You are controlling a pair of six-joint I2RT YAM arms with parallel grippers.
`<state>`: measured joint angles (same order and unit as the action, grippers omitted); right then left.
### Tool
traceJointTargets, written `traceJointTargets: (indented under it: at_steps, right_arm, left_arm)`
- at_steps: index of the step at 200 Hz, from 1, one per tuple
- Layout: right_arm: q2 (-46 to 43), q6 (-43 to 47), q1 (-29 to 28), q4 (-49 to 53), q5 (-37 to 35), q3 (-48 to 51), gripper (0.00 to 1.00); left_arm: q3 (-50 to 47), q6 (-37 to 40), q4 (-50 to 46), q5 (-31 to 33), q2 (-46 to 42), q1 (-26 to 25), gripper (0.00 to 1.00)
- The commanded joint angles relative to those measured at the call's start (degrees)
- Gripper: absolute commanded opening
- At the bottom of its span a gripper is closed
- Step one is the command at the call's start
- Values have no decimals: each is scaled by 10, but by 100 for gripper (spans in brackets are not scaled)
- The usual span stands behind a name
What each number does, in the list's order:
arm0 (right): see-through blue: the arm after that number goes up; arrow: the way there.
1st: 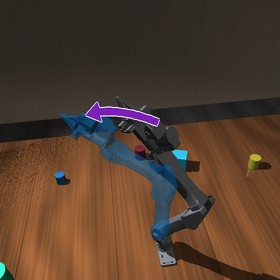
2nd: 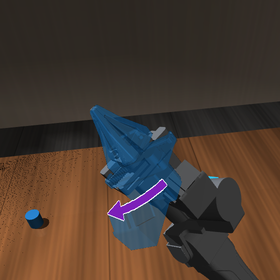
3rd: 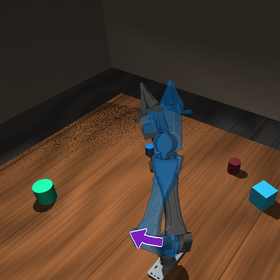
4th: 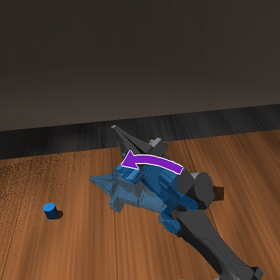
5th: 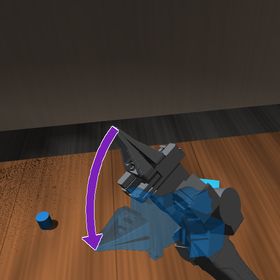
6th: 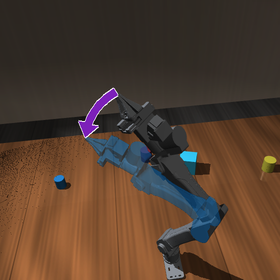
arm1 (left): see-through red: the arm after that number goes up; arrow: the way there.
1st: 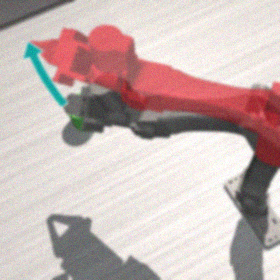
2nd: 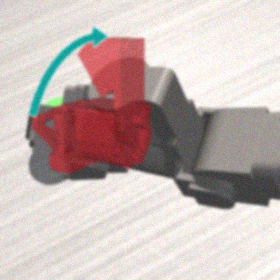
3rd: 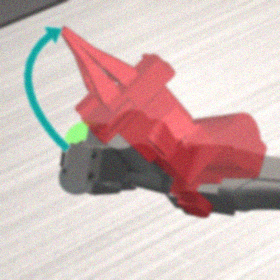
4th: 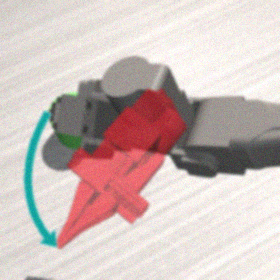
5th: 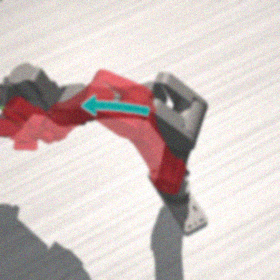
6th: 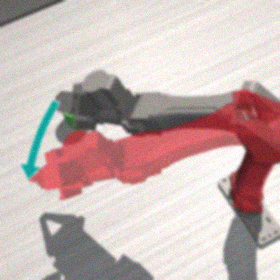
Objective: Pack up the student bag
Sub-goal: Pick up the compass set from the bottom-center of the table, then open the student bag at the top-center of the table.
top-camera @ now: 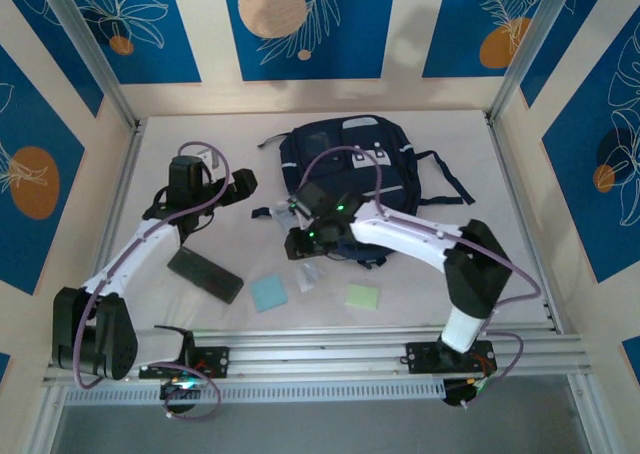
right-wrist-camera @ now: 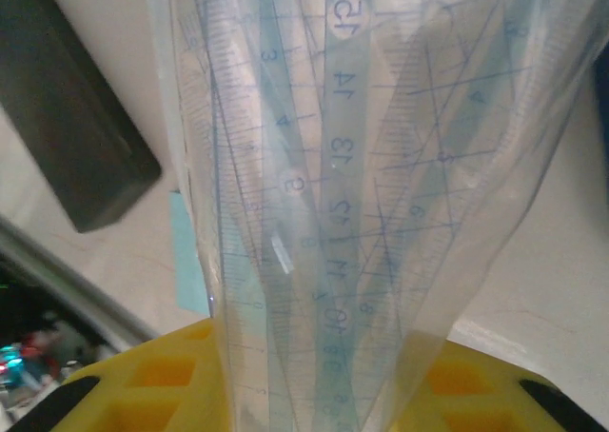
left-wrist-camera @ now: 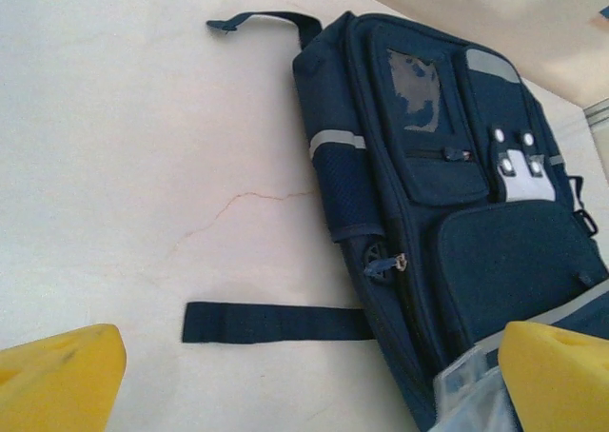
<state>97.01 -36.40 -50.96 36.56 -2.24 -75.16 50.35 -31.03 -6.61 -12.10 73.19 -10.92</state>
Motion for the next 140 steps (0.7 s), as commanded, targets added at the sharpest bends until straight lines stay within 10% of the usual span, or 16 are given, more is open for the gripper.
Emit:
traceJointTargets:
  at_steps: [1,140]
  right_arm:
    - [-62,2,47,-36,55,30,29]
    - [-305,41,491,13,120,201,30]
  left_arm:
    - [18,13,21,-45,-8,1,97]
    - [274,312,-124,15,260,-307,86]
